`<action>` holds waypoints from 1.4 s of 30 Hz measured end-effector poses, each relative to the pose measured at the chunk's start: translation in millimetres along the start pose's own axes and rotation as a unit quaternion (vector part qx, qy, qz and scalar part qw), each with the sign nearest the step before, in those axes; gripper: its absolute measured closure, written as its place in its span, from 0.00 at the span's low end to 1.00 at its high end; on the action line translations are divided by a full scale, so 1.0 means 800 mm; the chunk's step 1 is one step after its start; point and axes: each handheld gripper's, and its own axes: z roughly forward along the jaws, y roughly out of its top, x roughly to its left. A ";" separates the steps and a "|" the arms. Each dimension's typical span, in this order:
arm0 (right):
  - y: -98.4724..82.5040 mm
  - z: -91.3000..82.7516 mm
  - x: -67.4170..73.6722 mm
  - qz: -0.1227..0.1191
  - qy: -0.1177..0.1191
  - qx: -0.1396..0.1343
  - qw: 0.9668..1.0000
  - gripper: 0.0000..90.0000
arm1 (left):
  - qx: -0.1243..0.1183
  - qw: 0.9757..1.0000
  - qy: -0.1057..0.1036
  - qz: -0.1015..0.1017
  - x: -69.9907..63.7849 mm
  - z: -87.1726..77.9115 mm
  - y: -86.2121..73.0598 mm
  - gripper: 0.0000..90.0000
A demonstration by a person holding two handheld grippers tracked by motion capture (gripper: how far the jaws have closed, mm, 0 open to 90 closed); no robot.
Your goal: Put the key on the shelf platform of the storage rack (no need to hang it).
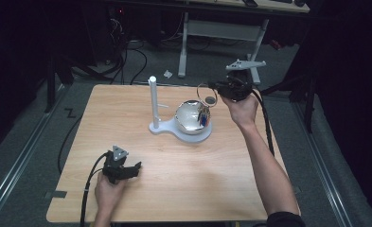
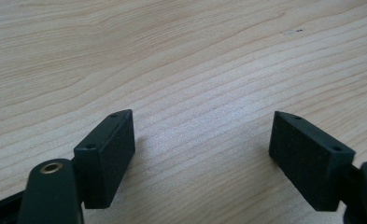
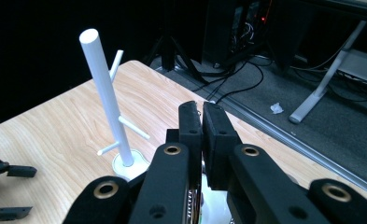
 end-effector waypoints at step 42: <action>-0.050 0.081 0.015 -0.005 0.022 0.054 0.998 0.98 | 0.001 1.000 0.000 0.000 0.000 0.000 0.000 0.25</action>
